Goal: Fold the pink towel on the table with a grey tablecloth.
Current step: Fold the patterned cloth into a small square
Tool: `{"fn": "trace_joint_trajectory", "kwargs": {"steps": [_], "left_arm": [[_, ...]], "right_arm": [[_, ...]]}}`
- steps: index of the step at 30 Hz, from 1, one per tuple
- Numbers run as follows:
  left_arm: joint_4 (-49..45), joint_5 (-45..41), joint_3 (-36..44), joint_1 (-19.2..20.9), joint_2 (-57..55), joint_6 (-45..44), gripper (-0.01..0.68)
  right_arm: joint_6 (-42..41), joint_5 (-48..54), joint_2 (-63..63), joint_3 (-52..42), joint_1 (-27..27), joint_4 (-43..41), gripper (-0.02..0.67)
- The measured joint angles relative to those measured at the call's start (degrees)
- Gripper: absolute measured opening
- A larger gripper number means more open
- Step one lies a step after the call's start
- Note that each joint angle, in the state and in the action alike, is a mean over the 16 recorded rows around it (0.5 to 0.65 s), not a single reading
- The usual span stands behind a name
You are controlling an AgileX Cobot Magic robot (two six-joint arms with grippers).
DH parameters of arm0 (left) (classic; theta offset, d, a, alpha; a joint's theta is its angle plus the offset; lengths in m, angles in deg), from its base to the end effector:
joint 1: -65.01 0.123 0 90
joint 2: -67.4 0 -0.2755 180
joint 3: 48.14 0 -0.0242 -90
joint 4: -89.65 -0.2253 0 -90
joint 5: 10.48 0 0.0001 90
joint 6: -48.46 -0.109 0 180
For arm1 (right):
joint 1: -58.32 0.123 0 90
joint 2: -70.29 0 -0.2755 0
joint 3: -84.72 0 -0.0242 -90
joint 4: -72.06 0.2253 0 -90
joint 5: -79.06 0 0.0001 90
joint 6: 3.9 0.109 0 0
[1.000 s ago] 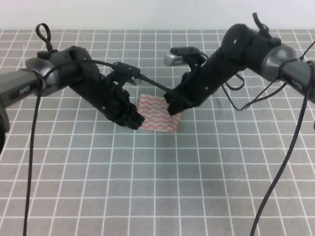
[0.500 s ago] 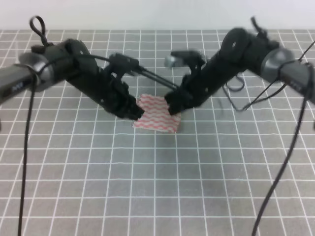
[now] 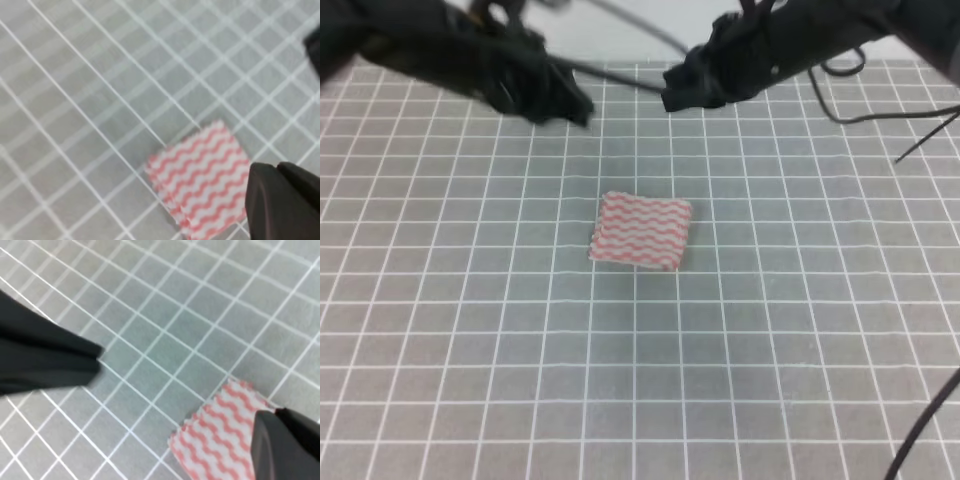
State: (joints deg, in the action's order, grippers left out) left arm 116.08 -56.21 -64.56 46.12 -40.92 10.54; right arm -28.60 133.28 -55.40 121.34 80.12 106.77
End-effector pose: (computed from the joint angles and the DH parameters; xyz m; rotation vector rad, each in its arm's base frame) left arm 0.3542 -0.1579 0.3288 0.9006 2.1460 -0.3808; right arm 0.3995 0.2141 0.3029 -0.7286 2.2943 0.7322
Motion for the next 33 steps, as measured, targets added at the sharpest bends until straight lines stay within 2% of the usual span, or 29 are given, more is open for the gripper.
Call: {"fn": "trace_joint_trajectory", "kwargs": {"steps": [8, 14, 23, 28, 33], "left_arm": [[-7.65, 0.58, 3.23, -0.04, 13.93, 8.95, 0.000], [-10.76, 3.51, 11.89, -0.06, 25.10, 13.55, 0.000], [-11.08, 12.23, 32.24, -0.05, 44.23, 16.88, -0.001], [-12.53, 15.29, 42.58, -0.05, 54.81, 19.31, 0.000], [-15.23, 14.98, 49.30, -0.05, 63.78, 22.43, 0.000]], "right_arm": [[-2.10, -8.41, 12.26, -10.41, -0.07, 1.65, -0.017], [-6.59, -18.83, 24.25, -23.43, -0.07, 6.33, -0.016], [-21.83, -31.13, 40.51, -40.78, -0.07, 22.33, -0.016], [-32.45, -33.92, 47.03, -47.39, -0.07, 33.09, -0.016], [-40.52, -34.81, 52.33, -52.61, -0.07, 41.39, -0.016]]}}
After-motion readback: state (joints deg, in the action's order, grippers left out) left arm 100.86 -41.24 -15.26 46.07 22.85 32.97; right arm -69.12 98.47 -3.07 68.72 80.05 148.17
